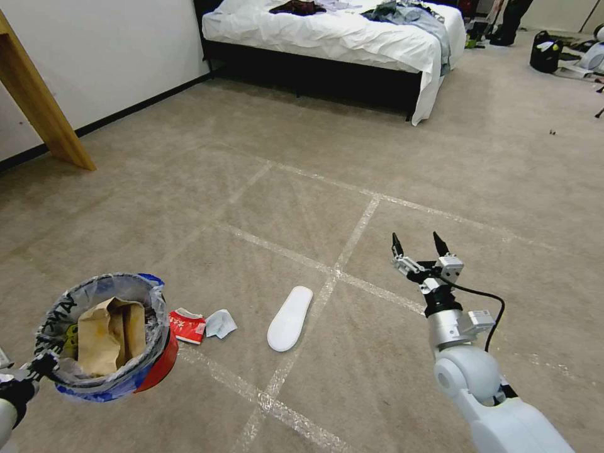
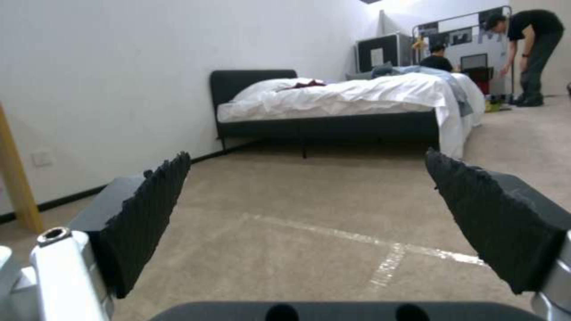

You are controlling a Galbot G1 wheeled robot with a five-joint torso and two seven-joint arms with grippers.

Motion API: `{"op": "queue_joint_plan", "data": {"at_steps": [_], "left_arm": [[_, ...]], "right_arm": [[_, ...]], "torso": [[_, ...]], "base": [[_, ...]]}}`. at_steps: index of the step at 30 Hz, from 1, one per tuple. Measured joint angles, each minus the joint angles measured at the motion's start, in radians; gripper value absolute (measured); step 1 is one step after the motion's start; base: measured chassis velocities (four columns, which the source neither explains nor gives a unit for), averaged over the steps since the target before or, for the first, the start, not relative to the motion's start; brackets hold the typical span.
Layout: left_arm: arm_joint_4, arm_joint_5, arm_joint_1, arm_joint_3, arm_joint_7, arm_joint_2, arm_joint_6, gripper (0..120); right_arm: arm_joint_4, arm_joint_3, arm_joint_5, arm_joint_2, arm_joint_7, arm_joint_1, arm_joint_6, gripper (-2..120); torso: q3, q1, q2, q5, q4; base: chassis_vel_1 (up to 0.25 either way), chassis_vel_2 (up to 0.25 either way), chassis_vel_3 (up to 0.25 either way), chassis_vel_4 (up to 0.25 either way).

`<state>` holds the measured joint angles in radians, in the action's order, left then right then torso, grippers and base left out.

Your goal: Pick up the trash bin and place the garbage on the floor into it.

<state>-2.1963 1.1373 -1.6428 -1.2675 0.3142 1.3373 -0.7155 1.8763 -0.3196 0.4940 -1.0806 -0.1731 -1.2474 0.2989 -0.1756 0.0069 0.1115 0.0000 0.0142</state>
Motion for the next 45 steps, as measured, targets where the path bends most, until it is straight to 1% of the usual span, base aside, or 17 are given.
{"op": "queue_joint_plan", "data": {"at_steps": [1, 2, 4, 9, 10, 15, 20, 22, 27, 39, 41, 42, 43, 44, 45], "left_arm": [[-0.008, 0.001, 0.001, -0.003, 0.0, 0.005, 0.001, 0], [-0.008, 0.001, 0.001, -0.003, 0.0, 0.005, 0.001, 0], [-0.022, 0.001, 0.003, -0.003, -0.005, 0.02, 0.001, 0], [-0.035, -0.001, 0.005, 0.0, -0.013, 0.034, 0.004, 0], [-0.038, -0.001, 0.005, 0.0, -0.016, 0.034, 0.005, 0], [-0.038, -0.001, 0.009, -0.003, -0.016, 0.029, 0.006, 0], [-0.03, -0.001, 0.012, -0.008, -0.016, 0.023, 0.006, 0], [-0.019, -0.004, 0.011, -0.01, -0.016, 0.02, 0.006, 0], [-0.013, -0.007, 0.011, -0.011, -0.017, 0.024, 0.007, 0], [0.006, -0.012, 0.015, -0.011, -0.017, 0.024, 0.009, 0], [0.007, -0.014, 0.015, -0.009, -0.017, 0.023, 0.009, 0], [0.007, -0.014, 0.015, -0.009, -0.017, 0.023, 0.009, 0], [0.007, -0.014, 0.014, -0.009, -0.017, 0.023, 0.009, 0], [0.007, -0.014, 0.014, -0.009, -0.017, 0.023, 0.009, 0], [0.007, -0.014, 0.014, -0.009, -0.017, 0.022, 0.009, 0]], "right_arm": [[0.003, 0.002, -0.006, -0.017, 0.003, -0.002, 0.0, 100], [0.003, 0.002, -0.006, -0.017, 0.003, -0.002, 0.0, 100], [0.016, -0.008, -0.034, -0.051, 0.005, -0.008, 0.0, 100], [0.047, -0.037, -0.083, -0.088, 0.003, -0.038, -0.01, 100], [0.054, -0.048, -0.1, -0.107, 0.003, -0.051, -0.012, 100], [0.048, -0.044, -0.104, -0.14, -0.003, -0.047, -0.024, 100], [0.032, -0.008, -0.087, -0.151, -0.017, -0.014, -0.046, 100], [0.008, 0.03, -0.077, -0.152, -0.027, 0.029, -0.061, 100], [-0.009, 0.064, -0.075, -0.158, -0.031, 0.07, -0.074, 100], [-0.024, 0.088, -0.076, -0.166, -0.029, 0.084, -0.093, 100], [-0.03, 0.111, -0.031, -0.167, -0.055, 0.09, -0.133, 100], [-0.03, 0.111, -0.031, -0.167, -0.055, 0.09, -0.133, 100], [-0.031, 0.133, 0.026, -0.167, -0.094, 0.093, -0.185, 100], [-0.031, 0.133, 0.026, -0.167, -0.094, 0.093, -0.185, 100], [-0.031, 0.139, 0.048, -0.167, -0.106, 0.095, -0.205, 100]], "torso": [[0.0, 0.0, 0.0, 0.0, 0.0001], [0.0, 0.0, 0.0, 0.0, 0.0001], [0.0, 0.0, 0.0, 0.0, -0.0001], [0.0, 0.0, 0.0, -0.0001, 0.0001], [0.0, 0.0, 0.0, 0.0, 0.0002], [0.0, 0.0, 0.0, -0.0001, 0.0002], [0.0, 0.0, 0.0, -0.0001, 0.0002], [0.0, 0.0, 0.0, 0.0, 0.0], [0.0, 0.0, 0.0, -0.0001, 0.0], [0.0, 0.0, 0.0, -0.0001, 0.0001], [0.0, 0.0, 0.0, 0.0, 0.0001], [0.0, 0.0, 0.0, 0.0, 0.0001], [0.0, 0.0, 0.0, 0.0, 0.0], [0.0, 0.0, 0.0, 0.0, 0.0], [0.0, 0.0, 0.0, -0.0001, 0.0001]], "base": [[0.0, 0.0, 0.0, 0.0], [0.0, 0.0, 0.0, 0.0], [0.0, 0.0, 0.0, 0.0], [0.0, 0.0, 0.0, 0.0], [0.0, 0.0, 0.0, 0.0], [0.0, 0.0, 0.0, 0.0], [0.0, 0.0, 0.0, 0.0], [0.0, 0.0, 0.0, 0.0], [0.0, 0.0, 0.0, 0.0], [0.0, 0.0, 0.0, 0.0], [0.0, 0.0, 0.0, 0.0], [0.0, 0.0, 0.0, 0.0], [0.0, 0.0, 0.0, 0.0], [0.0, 0.0, 0.0, 0.0], [0.0, 0.0, 0.0, 0.0]]}}
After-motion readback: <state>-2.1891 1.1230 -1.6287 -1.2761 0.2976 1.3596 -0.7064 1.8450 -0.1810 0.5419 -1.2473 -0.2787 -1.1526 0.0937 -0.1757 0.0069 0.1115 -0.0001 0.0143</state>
